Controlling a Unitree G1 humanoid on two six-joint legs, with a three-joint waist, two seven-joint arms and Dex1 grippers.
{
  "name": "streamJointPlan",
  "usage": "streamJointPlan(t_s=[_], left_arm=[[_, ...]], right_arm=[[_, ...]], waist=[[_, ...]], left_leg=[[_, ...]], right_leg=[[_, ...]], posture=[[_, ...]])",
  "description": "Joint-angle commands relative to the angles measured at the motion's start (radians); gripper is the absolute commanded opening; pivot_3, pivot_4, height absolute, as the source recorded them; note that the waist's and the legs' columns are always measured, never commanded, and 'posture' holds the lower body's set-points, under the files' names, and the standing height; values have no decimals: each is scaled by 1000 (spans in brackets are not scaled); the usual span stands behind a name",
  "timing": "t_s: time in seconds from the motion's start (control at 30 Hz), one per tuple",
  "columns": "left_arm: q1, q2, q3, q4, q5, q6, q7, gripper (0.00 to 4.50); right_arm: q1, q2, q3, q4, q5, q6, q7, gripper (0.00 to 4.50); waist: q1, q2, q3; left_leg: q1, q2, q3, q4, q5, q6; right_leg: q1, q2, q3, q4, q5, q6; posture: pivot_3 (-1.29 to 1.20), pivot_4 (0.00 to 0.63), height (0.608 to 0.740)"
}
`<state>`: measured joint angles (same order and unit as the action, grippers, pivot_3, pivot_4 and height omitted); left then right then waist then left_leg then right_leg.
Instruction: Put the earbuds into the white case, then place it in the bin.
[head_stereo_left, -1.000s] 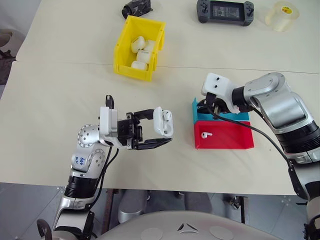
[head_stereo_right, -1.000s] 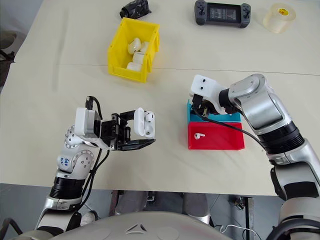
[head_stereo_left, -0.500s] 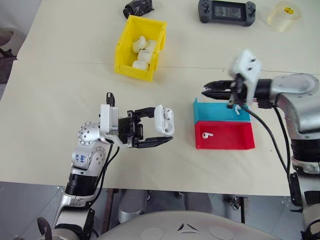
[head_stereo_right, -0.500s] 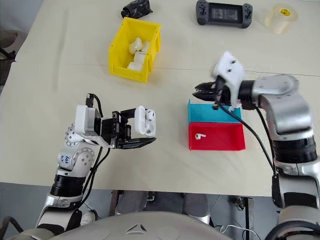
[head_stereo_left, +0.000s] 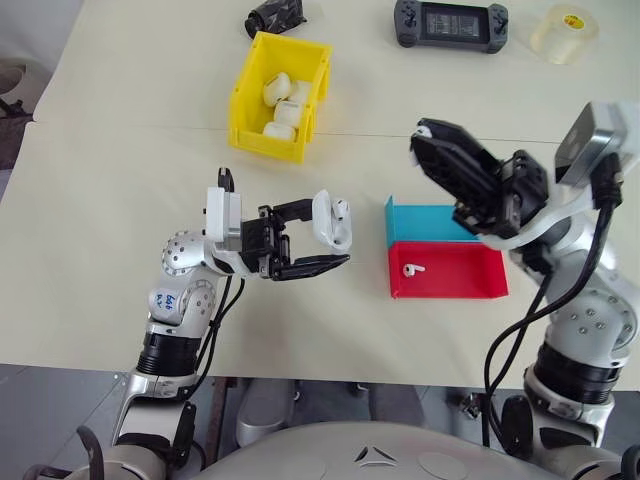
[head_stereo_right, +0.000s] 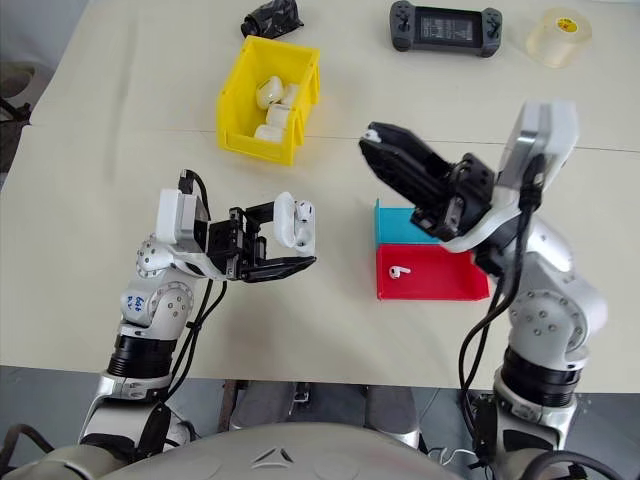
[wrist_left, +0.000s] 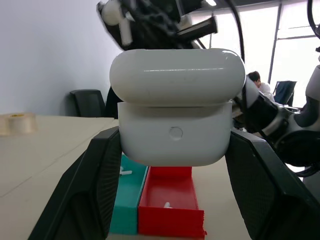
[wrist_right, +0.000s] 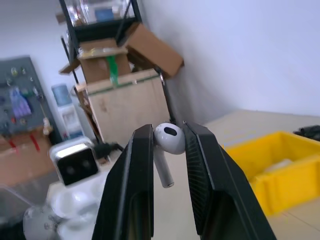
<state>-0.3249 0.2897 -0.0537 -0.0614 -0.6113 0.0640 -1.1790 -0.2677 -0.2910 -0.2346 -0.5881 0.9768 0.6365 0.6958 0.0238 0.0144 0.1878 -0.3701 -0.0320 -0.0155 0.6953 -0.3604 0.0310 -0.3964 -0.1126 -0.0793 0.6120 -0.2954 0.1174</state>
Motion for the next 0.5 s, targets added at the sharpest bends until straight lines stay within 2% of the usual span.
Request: streamJointPlan(t_s=[0.03,0.33,0.5], left_arm=[[-40,-10,14,-16,-32,27,16,2756],[-88,-24,20,-44,-59,111,58,2756],[-91,-29,17,-55,-59,126,66,2756]], right_arm=[[26,49,53,-65,13,-60,-43,507],[106,122,203,-54,-72,-174,-55,507],[142,116,244,-47,-104,-211,-42,507]], waist=[[-1,0,0],[-3,0,0],[-3,0,0]], left_leg=[[0,0,0,0,0,0],[0,-1,0,-1,0,1],[0,-1,0,-1,0,1]], right_leg=[[0,0,0,0,0,0],[-1,3,1,1,0,0],[-1,3,1,1,0,0]], posture=[[0,150,740],[0,150,740],[0,150,740]])
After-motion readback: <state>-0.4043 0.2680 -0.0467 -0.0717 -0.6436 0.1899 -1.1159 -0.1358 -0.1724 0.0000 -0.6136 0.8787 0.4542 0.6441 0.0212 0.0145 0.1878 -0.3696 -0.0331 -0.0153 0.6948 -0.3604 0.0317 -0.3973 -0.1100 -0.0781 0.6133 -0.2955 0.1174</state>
